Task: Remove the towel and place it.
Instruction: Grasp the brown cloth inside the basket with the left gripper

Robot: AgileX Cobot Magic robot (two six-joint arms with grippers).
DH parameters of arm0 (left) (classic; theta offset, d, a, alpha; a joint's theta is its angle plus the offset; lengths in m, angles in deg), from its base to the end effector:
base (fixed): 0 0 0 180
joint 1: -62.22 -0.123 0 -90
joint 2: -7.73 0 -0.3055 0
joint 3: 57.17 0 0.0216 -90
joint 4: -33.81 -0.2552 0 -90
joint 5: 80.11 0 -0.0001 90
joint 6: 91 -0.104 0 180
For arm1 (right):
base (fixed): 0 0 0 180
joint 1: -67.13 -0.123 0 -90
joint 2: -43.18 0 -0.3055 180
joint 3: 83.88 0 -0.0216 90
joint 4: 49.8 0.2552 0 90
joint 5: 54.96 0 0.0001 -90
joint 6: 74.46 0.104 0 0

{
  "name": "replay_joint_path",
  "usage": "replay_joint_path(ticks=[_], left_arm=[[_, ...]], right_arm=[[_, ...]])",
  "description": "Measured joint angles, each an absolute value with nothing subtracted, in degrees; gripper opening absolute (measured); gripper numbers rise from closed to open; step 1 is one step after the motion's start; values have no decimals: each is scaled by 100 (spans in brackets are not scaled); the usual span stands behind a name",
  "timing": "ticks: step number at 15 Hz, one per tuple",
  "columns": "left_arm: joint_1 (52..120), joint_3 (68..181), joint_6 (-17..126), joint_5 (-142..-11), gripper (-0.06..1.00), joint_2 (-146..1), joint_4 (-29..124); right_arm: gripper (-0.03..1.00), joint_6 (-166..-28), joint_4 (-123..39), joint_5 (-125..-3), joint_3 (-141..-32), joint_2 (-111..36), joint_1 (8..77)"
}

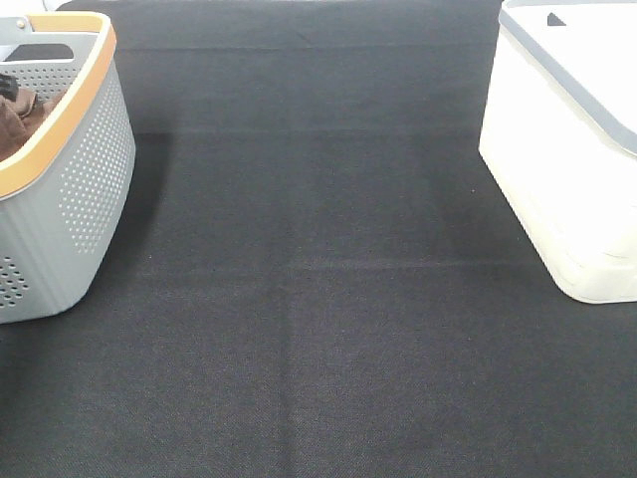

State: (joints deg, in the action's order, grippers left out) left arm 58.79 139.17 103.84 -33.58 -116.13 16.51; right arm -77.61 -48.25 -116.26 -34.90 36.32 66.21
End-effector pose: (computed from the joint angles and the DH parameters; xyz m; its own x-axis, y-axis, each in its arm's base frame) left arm 0.4643 0.0503 0.2302 -0.8787 -0.0995 -0.4669 -0.1995 0.9651 0.1696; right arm -0.0118 0.0023 0.2732 -0.4540 -0.0493 -0.8896 -0.0563 0.9981 -0.0265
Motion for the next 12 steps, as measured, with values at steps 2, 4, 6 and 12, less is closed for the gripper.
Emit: replay_joint_path(ticks=[2,4,6,12], left_arm=[[5879,13923,10367,-3278,0,-11252,1800],[5879,13923,10367,-3198,0,-10702,2132],[5879,13923,10367,-3198,0,-10524,2224],[5879,13923,9885,-3186,0,-9292,3261]], right_arm=[[70,-7761,-4825,-11626,-3490,3632,6621],[70,-7761,-4825,-11626,-3490,3632,6621],[70,-7761,-4825,-11626,-3490,3632,6621],[70,-7761,-4825,-11626,-3490,3632,6621]])
